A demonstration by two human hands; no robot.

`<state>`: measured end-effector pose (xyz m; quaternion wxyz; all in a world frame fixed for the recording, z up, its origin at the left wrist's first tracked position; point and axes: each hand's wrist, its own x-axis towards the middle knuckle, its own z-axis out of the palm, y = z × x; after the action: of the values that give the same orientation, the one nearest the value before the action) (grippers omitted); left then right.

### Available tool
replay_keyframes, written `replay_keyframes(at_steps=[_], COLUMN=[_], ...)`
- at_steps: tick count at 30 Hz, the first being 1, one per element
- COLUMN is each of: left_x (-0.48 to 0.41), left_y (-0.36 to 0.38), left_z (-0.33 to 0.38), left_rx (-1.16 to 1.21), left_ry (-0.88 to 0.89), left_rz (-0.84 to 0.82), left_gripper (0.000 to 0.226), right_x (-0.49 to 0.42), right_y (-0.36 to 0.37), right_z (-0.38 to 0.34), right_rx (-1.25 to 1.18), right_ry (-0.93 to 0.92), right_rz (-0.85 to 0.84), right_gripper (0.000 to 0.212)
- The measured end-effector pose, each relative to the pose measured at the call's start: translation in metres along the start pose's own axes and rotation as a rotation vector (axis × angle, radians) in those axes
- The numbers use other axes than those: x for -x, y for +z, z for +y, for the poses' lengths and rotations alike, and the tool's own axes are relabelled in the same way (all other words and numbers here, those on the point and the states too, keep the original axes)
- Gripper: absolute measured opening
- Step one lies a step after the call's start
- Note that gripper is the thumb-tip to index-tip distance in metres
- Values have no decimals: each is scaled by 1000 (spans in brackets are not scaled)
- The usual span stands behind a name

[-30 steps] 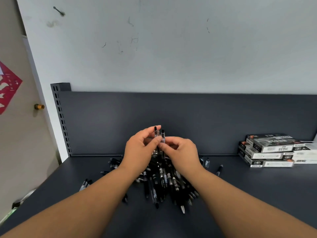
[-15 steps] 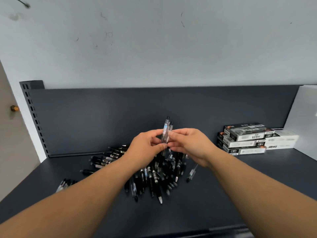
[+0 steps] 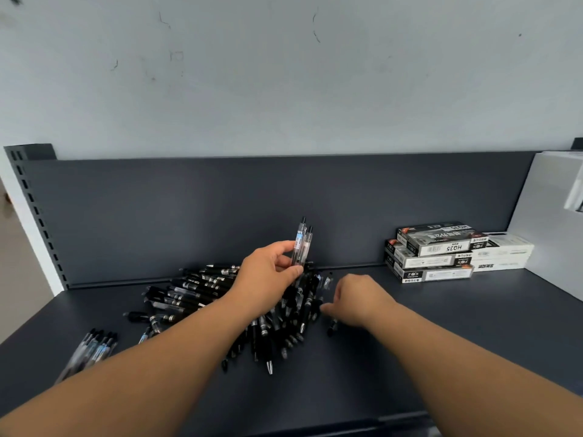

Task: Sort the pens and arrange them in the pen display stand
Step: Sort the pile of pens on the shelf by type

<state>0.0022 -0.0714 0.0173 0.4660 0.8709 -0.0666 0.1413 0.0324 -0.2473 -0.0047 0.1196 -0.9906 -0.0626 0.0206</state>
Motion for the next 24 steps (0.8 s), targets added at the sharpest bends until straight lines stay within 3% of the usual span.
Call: replay_keyframes(at_steps=[3,7,11,17,21,24], left_x=[-2,-1,1,8,15,25], left_y=[6,11,10,-6,-34,-62], left_z=[2,6,12,18,16,14], left_rx=[-4,5,42,61,-16,-97], left_ry=[-14,-10,-13,-7,19,27], left_rz=[12,17,43,136,236,280], left_gripper=[46,44,42,39,35,27], right_x=[1,1,4,3,11,19], right_y=[3,-1,-11,-18,-31,-37], right_z=[1,9,21,4,-26,-61], right_rx=[-35,-115,-336,-703,-911,-1030], right_ry=[8,70,104,-46,-170,-273], right_rz=[3,-19,85,210,327,338], right_gripper=[14,21,18,20,7,15])
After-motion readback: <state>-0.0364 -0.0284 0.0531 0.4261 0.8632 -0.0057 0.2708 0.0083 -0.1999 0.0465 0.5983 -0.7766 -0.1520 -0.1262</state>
